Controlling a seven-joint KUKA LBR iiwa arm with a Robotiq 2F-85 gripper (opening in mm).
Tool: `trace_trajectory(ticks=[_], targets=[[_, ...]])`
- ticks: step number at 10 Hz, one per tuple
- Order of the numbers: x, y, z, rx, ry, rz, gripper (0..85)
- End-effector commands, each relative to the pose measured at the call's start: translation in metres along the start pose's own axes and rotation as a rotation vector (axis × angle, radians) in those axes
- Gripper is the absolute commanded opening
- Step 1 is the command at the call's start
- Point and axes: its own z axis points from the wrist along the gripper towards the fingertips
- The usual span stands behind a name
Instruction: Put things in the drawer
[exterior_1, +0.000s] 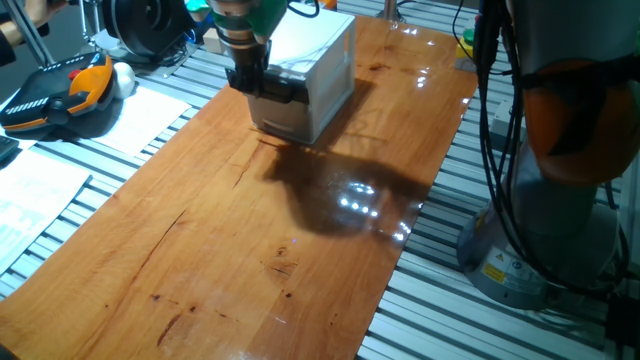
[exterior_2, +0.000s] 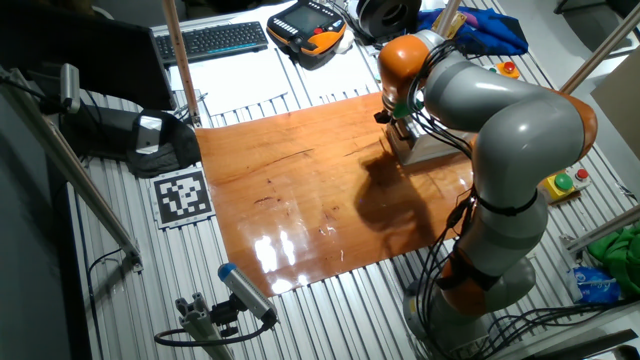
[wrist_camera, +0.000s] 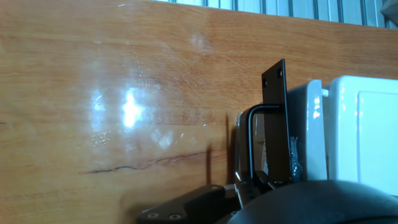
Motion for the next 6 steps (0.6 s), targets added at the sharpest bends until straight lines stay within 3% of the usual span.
trace_trajectory(ticks=[1,6], targets=[[0.0002,-0.0007,0.0000,0.001,0.000,0.000,0.0],[0.0014,-0.0050,0.0011,0.009,-0.008,0.000,0.0]])
